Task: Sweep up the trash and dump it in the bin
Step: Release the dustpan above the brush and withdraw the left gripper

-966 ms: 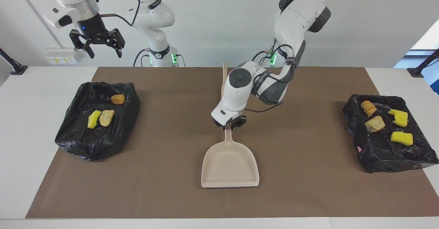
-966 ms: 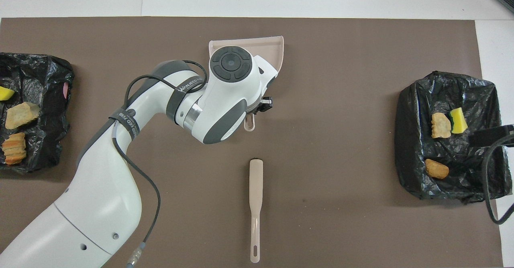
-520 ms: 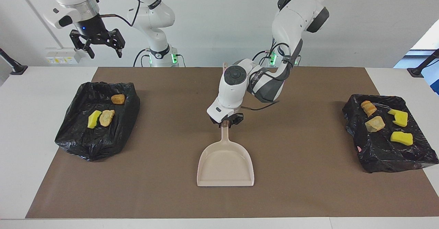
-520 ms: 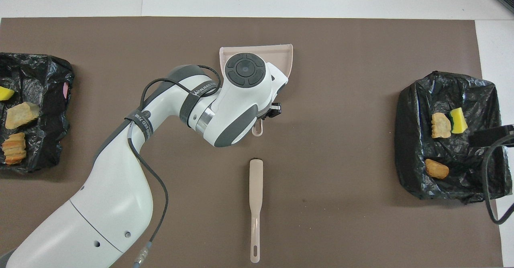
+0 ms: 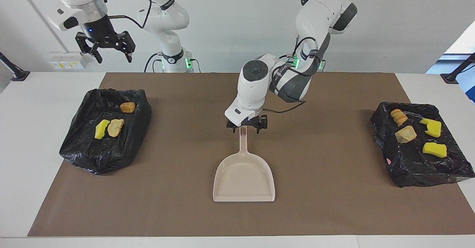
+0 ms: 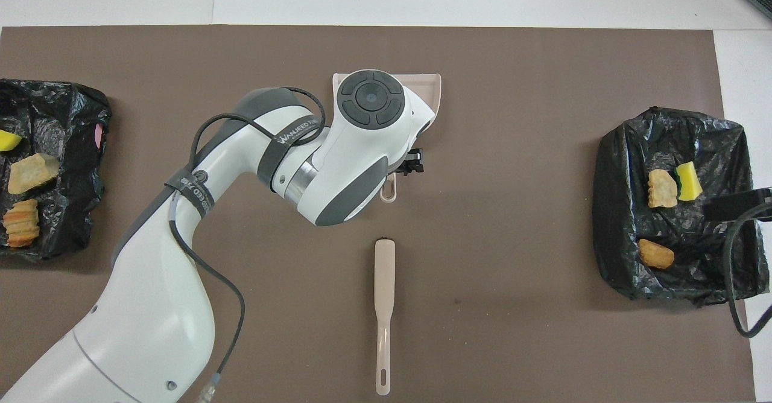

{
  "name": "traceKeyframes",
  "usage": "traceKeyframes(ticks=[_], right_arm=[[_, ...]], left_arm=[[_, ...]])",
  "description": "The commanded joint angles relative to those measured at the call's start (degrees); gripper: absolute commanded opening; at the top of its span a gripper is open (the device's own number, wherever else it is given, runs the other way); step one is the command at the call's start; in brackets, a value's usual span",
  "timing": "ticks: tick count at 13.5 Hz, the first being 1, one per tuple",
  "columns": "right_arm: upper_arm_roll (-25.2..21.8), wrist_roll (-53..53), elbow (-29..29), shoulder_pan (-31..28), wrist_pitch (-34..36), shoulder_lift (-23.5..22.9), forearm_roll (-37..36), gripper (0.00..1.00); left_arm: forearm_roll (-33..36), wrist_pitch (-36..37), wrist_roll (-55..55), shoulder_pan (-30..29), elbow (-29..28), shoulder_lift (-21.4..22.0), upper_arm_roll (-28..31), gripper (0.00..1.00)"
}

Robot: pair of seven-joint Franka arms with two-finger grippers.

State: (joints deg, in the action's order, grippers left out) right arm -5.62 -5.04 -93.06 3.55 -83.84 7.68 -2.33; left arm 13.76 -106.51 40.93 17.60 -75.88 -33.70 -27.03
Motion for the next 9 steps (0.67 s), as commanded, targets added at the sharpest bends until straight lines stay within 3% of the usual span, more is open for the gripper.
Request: traceKeyframes(ticks=[1, 5, 9], right_arm=[[0.3, 0.4, -1.6, -0.4, -0.2, 1.4, -0.4, 1.0], [0.3, 0.4, -1.6, -0.5, -0.1, 1.4, -0.4, 1.0], [0.3, 0.4, -1.6, -0.5, -0.3, 1.4, -0.4, 1.0]], left_arm=[[0.1, 3.2, -0.5, -0.9, -4.8, 6.8, 2.9, 1.0], [-4.6, 3.2, -11.0, -1.0, -10.1, 13.9, 9.9, 1.0], [-11.1, 3.4, -24.1, -1.0, -20.5, 27.4, 19.8, 1.0]])
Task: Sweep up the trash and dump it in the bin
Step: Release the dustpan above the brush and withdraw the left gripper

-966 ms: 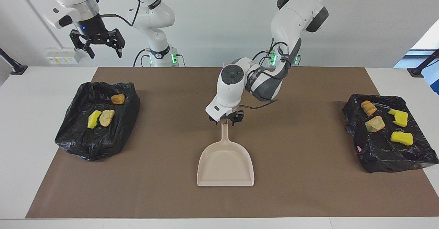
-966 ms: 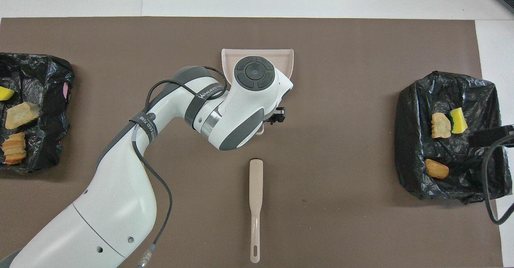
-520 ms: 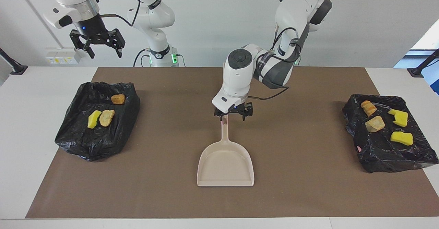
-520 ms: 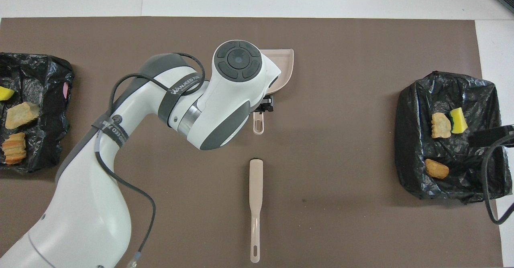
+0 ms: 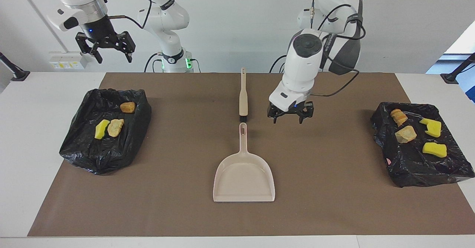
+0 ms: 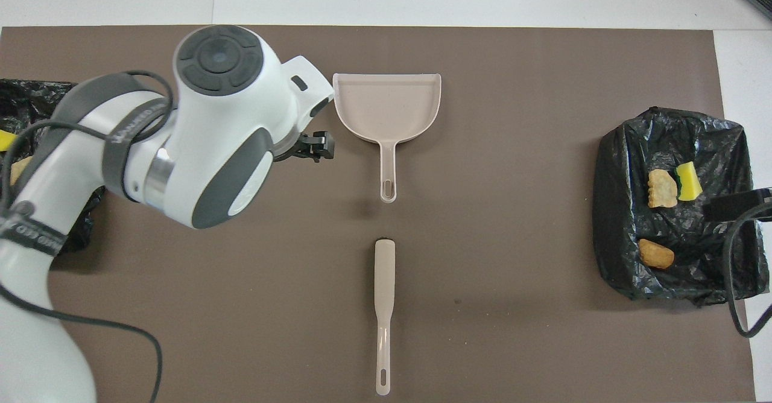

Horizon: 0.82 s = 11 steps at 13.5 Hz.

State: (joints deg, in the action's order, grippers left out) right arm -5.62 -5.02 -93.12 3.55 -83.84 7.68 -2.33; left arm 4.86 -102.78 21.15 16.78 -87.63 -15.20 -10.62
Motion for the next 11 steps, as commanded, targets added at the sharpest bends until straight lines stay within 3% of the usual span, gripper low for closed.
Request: traceKeyframes(ticks=[1, 6, 11], right_arm=[[0.3, 0.4, -1.5, -0.4, -0.4, 1.3, -0.5, 1.0], [0.2, 0.4, -1.5, -0.6, 0.3, 1.3, -0.5, 1.0], [0.7, 0.0, -0.8, -0.8, 0.3, 1.2, 0.0, 1.0]], left_arm=[[-2.6, -0.1, -6.0, -0.2, -10.9, 11.7, 5.2, 1.0], [-4.7, 3.4, -16.3, -0.9, -13.8, 18.6, 12.1, 1.0], [-5.9, 7.7, -29.1, -10.6, -11.2, 21.4, 12.0, 1.0]])
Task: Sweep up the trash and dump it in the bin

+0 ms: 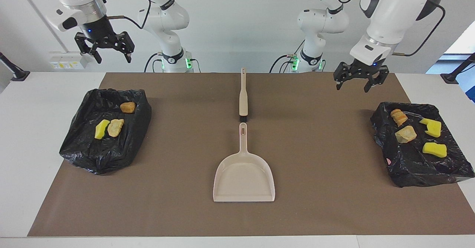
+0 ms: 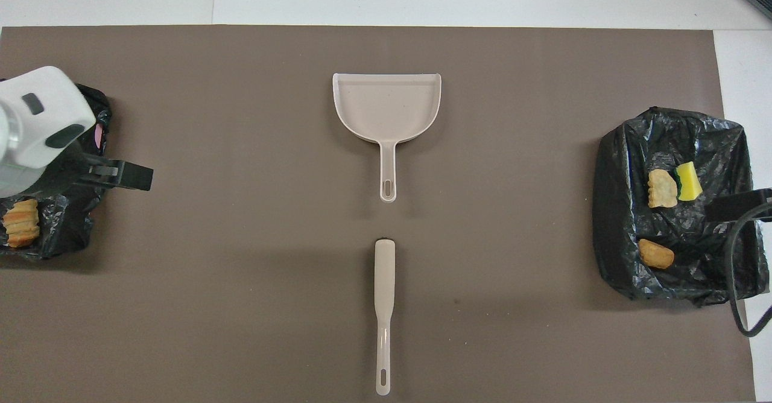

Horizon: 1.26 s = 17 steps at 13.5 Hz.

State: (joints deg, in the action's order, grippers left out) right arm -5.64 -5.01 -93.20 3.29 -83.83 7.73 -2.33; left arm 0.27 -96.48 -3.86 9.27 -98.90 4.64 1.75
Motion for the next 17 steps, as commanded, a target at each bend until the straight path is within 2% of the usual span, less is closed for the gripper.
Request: traceKeyframes(ticks=[1, 8, 11, 17], right_arm=[[0.8, 0.0, -0.8, -0.4, 0.2, 1.1, 0.0, 1.0], [0.9, 0.0, -0.8, -0.3, 0.2, 1.1, 0.0, 1.0], [0.8, 0.0, -0.8, -0.3, 0.2, 1.1, 0.1, 1.0], [0.9, -0.1, -0.8, -0.3, 0.2, 1.1, 0.1, 1.0]], left_arm=[[-1.2, 1.7, -4.8, -3.6, 1.9, 1.3, -0.2, 1.0], [-0.6, 17.2, -4.7, -5.1, 21.4, -5.0, -0.5, 1.0], [-1.1, 17.6, -4.7, -6.3, 21.5, -4.6, -1.1, 1.0], [-1.1, 15.0, -4.8, -6.5, 15.9, -1.7, -1.9, 1.0]])
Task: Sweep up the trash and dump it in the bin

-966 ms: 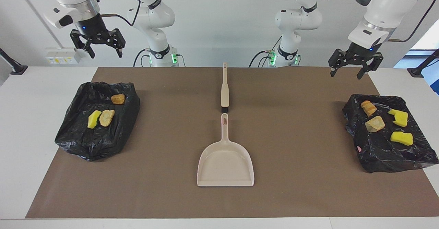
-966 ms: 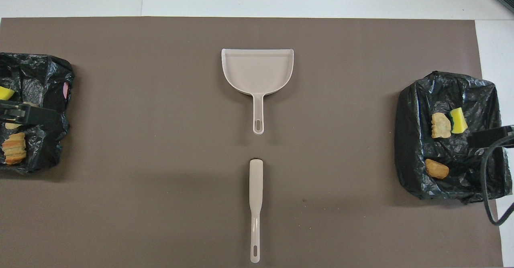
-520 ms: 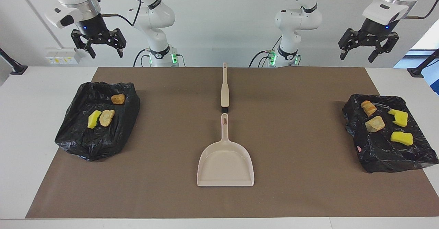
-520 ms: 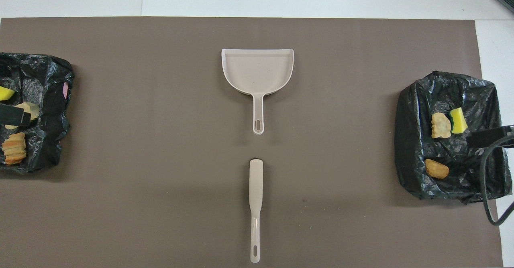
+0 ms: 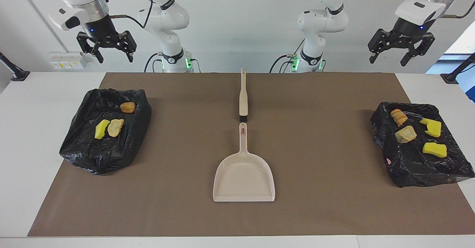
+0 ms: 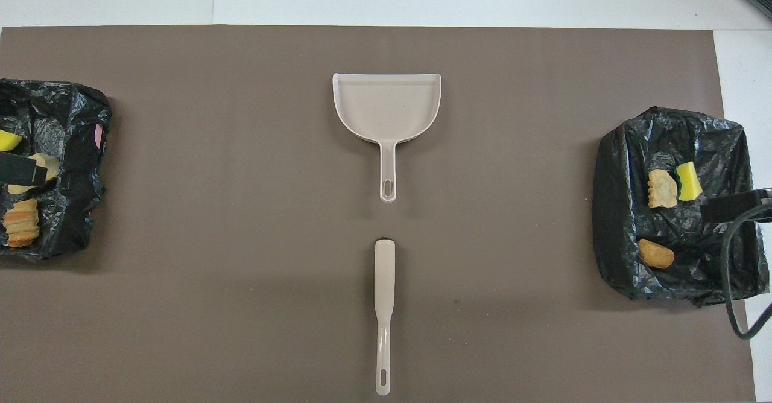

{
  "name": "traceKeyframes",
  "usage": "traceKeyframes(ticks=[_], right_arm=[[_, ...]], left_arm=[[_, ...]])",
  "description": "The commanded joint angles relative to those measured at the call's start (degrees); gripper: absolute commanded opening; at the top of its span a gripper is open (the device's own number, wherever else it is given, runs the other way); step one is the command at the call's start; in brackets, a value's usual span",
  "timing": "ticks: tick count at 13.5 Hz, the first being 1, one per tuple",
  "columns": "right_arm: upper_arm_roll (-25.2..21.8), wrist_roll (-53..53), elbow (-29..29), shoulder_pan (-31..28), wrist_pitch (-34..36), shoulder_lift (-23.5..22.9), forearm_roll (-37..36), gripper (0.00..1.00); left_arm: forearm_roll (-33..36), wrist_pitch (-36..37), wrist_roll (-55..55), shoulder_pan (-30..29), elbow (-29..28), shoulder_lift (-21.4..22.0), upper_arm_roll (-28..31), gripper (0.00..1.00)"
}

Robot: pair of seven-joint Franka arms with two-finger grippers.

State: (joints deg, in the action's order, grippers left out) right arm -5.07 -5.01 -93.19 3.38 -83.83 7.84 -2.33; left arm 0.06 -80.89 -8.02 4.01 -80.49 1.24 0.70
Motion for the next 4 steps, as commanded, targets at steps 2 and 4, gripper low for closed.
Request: traceKeyframes(ticks=[2, 4], right_arm=[[0.3, 0.0, -0.8, -0.4, 0.2, 1.0, 0.1, 1.0], [0.3, 0.0, -0.8, -0.4, 0.2, 1.0, 0.1, 1.0]], left_arm=[[-0.9, -1.4, -0.7, -1.3, -4.8, 3.1, -0.8, 1.0], [-0.9, -1.5, -0.8, -1.4, -5.0, 3.1, -0.8, 1.0]])
